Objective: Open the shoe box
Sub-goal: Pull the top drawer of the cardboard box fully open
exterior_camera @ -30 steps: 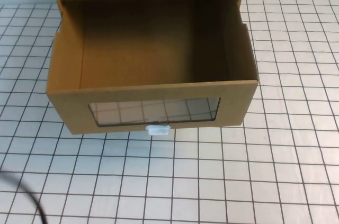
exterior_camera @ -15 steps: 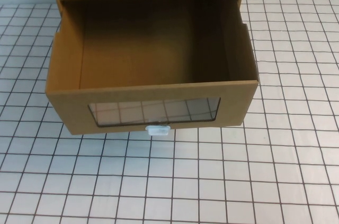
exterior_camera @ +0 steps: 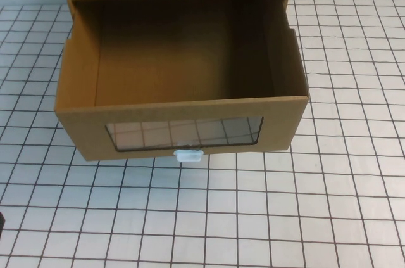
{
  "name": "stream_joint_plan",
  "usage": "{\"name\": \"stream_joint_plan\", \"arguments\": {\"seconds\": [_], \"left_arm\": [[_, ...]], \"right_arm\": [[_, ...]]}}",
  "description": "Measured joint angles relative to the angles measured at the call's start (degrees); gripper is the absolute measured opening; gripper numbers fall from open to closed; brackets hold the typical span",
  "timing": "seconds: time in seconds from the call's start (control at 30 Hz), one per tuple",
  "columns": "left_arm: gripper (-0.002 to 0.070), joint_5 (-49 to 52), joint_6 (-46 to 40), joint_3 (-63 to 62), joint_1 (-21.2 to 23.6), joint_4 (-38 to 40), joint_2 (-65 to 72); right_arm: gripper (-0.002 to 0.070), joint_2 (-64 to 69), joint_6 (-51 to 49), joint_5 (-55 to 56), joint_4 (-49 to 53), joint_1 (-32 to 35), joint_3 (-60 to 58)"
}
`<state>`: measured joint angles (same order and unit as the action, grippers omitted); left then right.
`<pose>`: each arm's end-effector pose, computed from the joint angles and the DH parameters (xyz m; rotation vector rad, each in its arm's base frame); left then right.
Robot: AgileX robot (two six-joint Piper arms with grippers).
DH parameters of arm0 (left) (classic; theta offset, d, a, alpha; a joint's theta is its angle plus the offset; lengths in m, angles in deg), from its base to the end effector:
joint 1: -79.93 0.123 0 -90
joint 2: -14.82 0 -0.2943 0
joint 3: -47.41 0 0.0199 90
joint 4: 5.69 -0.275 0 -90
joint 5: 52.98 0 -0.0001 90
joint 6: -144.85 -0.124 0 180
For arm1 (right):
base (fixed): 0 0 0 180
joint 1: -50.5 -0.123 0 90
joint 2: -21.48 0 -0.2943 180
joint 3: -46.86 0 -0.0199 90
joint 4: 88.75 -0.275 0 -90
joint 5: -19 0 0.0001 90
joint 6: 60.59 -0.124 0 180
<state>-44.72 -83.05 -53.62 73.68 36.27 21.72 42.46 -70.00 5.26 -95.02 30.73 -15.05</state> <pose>0.1021 -0.0232 0.1936 0.2487 1.5873 -0.0774 0.1107 0.0432 0.2679 -0.0834 1.7063 0.4826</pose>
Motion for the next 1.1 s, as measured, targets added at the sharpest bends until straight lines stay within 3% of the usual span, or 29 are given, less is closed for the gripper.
{"name": "stream_joint_plan", "arguments": {"seconds": [0.43, 0.77, 1.1], "left_arm": [[-0.0001, 0.0, 0.0, 0.0, 0.0, 0.0, 0.0], [-0.0001, 0.0, 0.0, 0.0, 0.0, 0.0, 0.0], [-0.0002, 0.0, 0.0, 0.0, 0.0, 0.0, 0.0]], "right_arm": [[-0.0013, 0.0, 0.0, -15.8, 3.3, 0.1, 0.0], [-0.0013, -0.4, 0.0, -13.3, 11.6, 0.3, -0.5], [-0.0013, -11.8, 0.0, 1.1, 12.9, 15.9, -12.3]]}}
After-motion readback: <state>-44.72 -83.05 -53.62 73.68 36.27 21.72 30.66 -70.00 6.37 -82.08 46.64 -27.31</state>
